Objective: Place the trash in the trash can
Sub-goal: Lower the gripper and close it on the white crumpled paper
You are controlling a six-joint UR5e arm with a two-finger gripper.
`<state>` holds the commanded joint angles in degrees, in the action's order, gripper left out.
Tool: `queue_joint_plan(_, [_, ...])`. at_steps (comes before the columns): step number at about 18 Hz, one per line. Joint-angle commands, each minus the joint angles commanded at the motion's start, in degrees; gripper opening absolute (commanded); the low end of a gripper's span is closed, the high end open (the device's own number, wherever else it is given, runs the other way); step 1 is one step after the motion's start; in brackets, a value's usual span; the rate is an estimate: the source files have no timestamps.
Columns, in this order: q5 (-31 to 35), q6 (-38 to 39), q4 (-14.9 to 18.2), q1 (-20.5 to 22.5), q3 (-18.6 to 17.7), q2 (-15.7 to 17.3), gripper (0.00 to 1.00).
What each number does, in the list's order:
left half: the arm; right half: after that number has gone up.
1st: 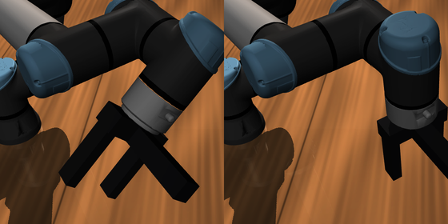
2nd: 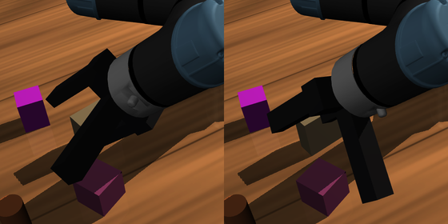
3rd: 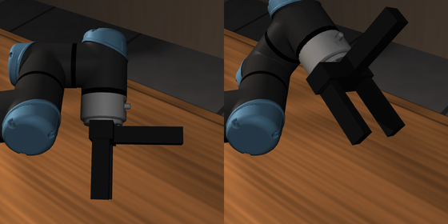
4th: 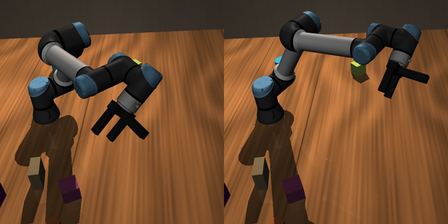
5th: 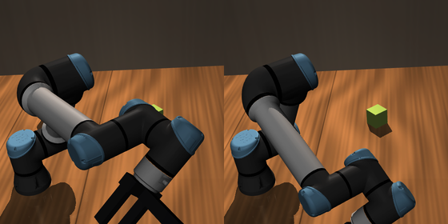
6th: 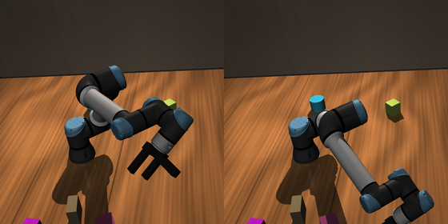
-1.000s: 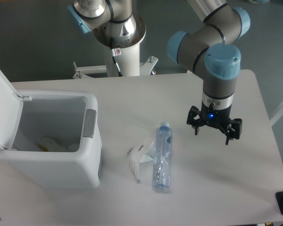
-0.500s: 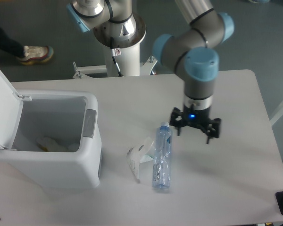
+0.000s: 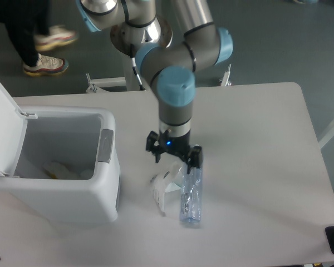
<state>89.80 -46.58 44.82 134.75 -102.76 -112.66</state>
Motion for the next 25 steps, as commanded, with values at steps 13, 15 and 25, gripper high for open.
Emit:
queue_joint_plan(13, [5.29,4.29,1.23,-1.77,-0.95,-0.54,0.0])
queue_joint_plan(15, [4.25,7.71,2.37,-1.5,-0.43,0.94,0.0])
queue_joint_plan(25, [-30.65,30.46,3.69,5.79,10.28,7.72,0.0])
